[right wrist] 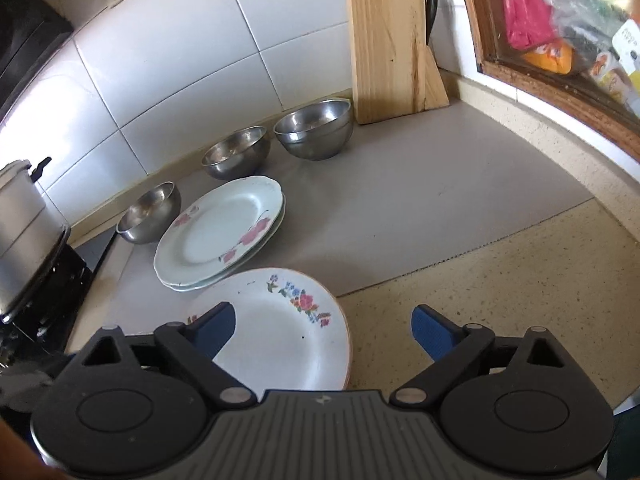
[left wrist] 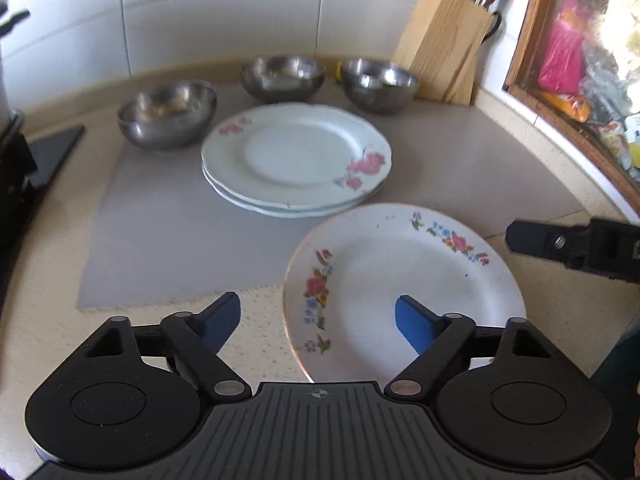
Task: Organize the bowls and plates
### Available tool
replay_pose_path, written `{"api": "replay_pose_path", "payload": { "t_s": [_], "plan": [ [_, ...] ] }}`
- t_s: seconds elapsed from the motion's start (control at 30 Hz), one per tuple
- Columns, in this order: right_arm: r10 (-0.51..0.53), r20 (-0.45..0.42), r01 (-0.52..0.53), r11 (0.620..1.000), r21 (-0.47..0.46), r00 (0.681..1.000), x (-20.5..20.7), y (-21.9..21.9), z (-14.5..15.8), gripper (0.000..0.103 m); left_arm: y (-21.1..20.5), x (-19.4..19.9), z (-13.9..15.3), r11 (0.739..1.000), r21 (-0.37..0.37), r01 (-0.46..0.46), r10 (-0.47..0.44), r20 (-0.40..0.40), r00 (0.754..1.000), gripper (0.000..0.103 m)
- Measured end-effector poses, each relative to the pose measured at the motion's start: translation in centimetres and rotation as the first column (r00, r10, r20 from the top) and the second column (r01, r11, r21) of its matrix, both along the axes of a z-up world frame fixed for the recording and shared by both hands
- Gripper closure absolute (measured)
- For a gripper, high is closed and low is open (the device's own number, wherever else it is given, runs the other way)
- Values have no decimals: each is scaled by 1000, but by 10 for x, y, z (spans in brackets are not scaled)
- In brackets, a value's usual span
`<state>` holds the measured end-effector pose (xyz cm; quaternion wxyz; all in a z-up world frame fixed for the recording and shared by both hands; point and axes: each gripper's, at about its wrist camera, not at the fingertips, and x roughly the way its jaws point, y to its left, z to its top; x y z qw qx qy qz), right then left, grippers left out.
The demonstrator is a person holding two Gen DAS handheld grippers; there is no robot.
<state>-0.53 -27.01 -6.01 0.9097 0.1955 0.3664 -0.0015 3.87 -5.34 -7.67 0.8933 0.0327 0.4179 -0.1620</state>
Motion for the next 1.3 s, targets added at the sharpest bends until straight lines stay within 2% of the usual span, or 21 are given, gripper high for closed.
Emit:
{"api": "replay_pose_path", "payload": {
  "t_s": [0.07,0.17,0.23,0.3,0.4,0.63,0.77,0.87,0.97,1.1,1.3],
  "plan": [
    [7,-4,-7,1000,-2,1000,5,-2,-1,30,-3,3,-4,1000,-2,0,-1,-27,1000,33],
    [35,-6,-35,999,7,999,10,-2,-4,32,-9,6,-9,1000,11,6,-5,-51,999,38],
    [69,-26,-68,997,22,997,15,0,-7,40,-8,8,-10,1000,-4,-3,2,-58,998,41],
    [102,-55,-98,993,69,993,21,0,-13,60,-9,10,-10,1000,-4,-8,8,-61,998,42],
    [122,-104,-112,988,103,987,26,-1,-23,72,-10,11,-9,1000,-5,-13,12,-61,998,43],
    [148,-122,-130,981,142,981,31,-6,-30,73,-14,15,-9,1000,0,-11,11,-58,998,42],
    [155,-128,-141,984,111,980,30,-1,-29,73,-14,16,-9,1000,3,-11,11,-62,998,42],
    [148,-139,-130,983,126,979,30,-1,-28,73,-14,15,-7,1000,2,-10,10,-70,998,43],
    [132,-152,-105,979,173,980,31,-9,-29,73,-15,10,1,1000,3,4,-4,-43,999,41],
    [130,-154,-100,977,187,979,26,-9,-24,73,-13,6,16,1000,-12,10,-10,-2,1000,36],
    [132,-122,-104,971,214,984,24,-6,-7,73,-5,8,30,999,-39,-12,13,20,1000,36]
  ]
}}
